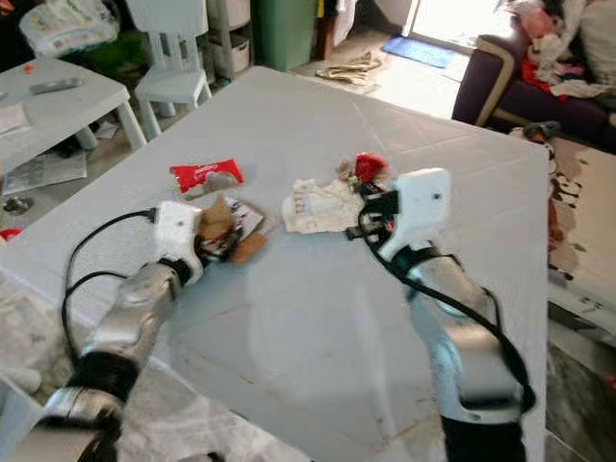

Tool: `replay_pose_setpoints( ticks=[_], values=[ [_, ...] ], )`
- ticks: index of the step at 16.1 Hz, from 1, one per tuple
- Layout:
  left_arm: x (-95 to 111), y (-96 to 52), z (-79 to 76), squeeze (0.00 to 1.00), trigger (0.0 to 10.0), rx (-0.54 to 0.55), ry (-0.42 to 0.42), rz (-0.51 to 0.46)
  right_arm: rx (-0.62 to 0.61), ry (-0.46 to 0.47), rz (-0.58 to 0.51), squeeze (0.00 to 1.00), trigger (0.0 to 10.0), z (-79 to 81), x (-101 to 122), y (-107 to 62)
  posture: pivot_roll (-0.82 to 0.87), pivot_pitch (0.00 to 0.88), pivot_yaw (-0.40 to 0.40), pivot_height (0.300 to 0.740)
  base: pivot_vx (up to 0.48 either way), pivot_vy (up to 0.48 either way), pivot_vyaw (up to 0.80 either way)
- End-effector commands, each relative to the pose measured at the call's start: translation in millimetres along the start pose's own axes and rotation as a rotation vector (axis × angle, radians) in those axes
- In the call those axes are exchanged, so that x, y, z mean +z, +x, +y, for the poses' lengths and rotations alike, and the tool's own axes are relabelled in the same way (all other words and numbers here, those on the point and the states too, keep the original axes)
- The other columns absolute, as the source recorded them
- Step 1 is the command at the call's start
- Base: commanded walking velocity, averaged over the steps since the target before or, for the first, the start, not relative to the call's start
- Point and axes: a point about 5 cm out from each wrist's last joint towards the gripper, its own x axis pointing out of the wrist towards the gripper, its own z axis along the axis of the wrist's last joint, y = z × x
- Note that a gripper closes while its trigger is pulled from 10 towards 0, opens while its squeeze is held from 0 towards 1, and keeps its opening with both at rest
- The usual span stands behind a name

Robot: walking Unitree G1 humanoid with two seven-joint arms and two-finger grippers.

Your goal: Picking trash to rubbish bin

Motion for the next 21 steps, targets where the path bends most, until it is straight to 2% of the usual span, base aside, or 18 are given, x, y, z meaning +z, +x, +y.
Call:
replay_pose_setpoints(
  ticks=[1, 2, 5, 6, 8, 10, 12, 14, 17, 21],
  values=[
    [-26.5, -13.4, 3.9, 0.00, 10.0, 0.020, -0.033, 0.119, -0.001, -0.009, -0.015, 0.00, 0.0, -1.8, 2.7, 2.5, 0.03, 0.121, -0.097, 0.740, 0.000, 0.000, 0.00],
    [-27.4, -28.0, 7.6, 0.00, 10.0, 0.046, -0.035, 0.118, 0.007, -0.002, -0.019, 0.00, 0.0, -0.2, 1.8, 6.7, 0.05, 0.116, -0.094, 0.740, 0.000, 0.000, 0.00],
    [-25.5, -49.1, 10.8, 0.00, 10.0, 0.082, -0.030, 0.114, 0.017, 0.010, -0.027, 0.00, 0.0, 2.3, 0.6, 11.2, 0.07, 0.109, -0.089, 0.740, 0.000, 0.000, 0.00],
    [-16.8, -61.3, 12.9, 0.00, 10.0, 0.125, -0.015, 0.082, 0.022, 0.017, -0.033, 0.00, 0.0, 4.1, -0.7, 14.0, 0.09, 0.102, -0.082, 0.740, 0.000, 0.000, 0.00],
    [-3.0, -71.6, 10.5, 0.00, 10.0, 0.158, 0.000, 0.036, 0.023, 0.022, -0.039, 0.00, 0.0, 5.1, -2.2, 16.1, 0.10, 0.099, -0.076, 0.740, 0.000, 0.000, 0.00],
    [3.8, -71.8, 8.0, 0.00, 10.0, 0.163, 0.005, 0.012, 0.023, 0.028, -0.043, 0.00, 0.0, 6.5, -3.4, 17.6, 0.10, 0.095, -0.073, 0.740, 0.000, 0.000, 0.00],
    [10.4, -66.0, 7.4, 0.00, 10.0, 0.135, 0.013, 0.041, 0.027, 0.031, -0.054, 0.00, 0.0, 8.4, -3.0, 19.5, 0.10, 0.093, -0.070, 0.740, 0.000, 0.000, 0.00],
    [17.4, -62.2, 11.5, 0.00, 10.0, 0.113, 0.051, 0.069, 0.023, 0.028, -0.061, 0.00, 0.0, 7.1, -2.7, 19.9, 0.10, 0.093, -0.069, 0.740, 0.000, 0.000, 0.00],
    [26.1, -63.9, 19.2, 0.00, 10.0, 0.122, 0.097, 0.094, 0.018, 0.024, -0.063, 0.00, 0.0, 5.5, -2.8, 18.7, 0.09, 0.097, -0.067, 0.740, 0.000, 0.000, 0.00],
    [17.3, -71.3, 19.8, 0.00, 10.0, 0.102, 0.098, 0.183, 0.027, 0.022, -0.060, 0.00, 0.0, 6.6, -3.5, 18.5, 0.09, 0.102, -0.077, 0.740, 0.000, 0.000, 0.00]
  ],
)
